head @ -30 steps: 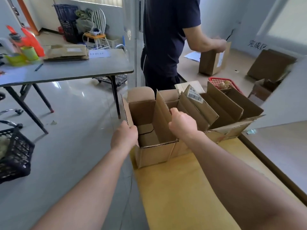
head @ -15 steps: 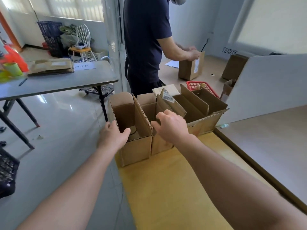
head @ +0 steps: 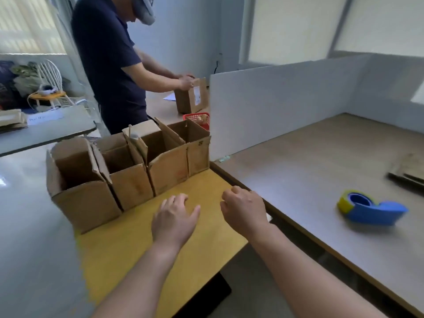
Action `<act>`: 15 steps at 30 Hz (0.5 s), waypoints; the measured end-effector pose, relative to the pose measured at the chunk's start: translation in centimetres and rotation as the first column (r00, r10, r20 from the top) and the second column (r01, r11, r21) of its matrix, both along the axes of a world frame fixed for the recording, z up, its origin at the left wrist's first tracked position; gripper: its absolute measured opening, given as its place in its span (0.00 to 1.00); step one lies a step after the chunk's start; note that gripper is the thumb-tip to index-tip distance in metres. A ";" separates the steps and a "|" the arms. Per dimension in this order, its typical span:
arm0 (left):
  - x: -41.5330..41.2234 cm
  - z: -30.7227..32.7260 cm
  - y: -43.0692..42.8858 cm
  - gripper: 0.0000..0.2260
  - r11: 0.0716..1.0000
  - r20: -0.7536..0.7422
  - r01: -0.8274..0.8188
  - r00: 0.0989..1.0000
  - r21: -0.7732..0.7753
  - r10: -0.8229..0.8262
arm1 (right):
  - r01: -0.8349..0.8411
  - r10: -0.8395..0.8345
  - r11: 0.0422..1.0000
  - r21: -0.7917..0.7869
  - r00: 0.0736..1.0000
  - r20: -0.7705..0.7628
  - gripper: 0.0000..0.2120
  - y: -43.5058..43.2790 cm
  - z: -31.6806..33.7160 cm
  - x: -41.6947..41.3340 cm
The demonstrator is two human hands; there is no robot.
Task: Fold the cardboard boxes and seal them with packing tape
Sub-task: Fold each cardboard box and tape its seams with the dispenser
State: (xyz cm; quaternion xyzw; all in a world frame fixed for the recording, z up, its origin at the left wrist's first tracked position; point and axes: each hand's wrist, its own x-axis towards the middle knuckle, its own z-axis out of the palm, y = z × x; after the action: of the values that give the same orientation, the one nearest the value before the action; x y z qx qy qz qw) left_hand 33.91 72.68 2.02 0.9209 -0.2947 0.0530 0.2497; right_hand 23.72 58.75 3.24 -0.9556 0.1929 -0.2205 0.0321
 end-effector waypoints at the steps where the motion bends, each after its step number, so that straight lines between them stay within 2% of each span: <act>1: -1.7 -0.2 -1.7 0.18 0.999 0.009 0.036 0.999 0.020 -0.037 | 0.025 -0.025 1.000 0.005 1.000 0.002 0.11 -1.1 -0.2 -2.1; 4: -6.8 -0.8 -6.7 0.17 0.985 0.016 0.162 0.987 0.056 -0.163 | 0.134 -0.134 0.991 0.006 0.991 -0.009 0.11 -4.7 -0.9 -8.5; 8: -12.9 -1.1 -12.7 0.17 0.946 -0.007 0.321 0.947 0.049 -0.321 | 0.310 -0.307 0.950 0.021 0.947 -0.097 0.11 -8.5 -1.3 -16.7; 11: -17.0 -1.2 -16.7 0.16 0.900 -0.022 0.434 0.901 0.045 -0.433 | 0.446 -0.447 0.894 -0.036 0.887 -0.119 0.06 -10.6 -1.1 -21.8; 15: -21.4 -1.3 -21.3 0.17 0.816 -0.019 0.576 0.817 0.048 -0.576 | 0.635 -0.641 0.768 -0.086 0.764 -0.073 0.14 -12.8 -1.2 -27.5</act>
State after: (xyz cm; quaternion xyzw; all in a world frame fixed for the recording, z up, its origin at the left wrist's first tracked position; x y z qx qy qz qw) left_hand 12.55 51.35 0.69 0.7949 -0.5599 -0.0343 0.2310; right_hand -3.78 45.96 2.00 -0.8433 0.5012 -0.1764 -0.0811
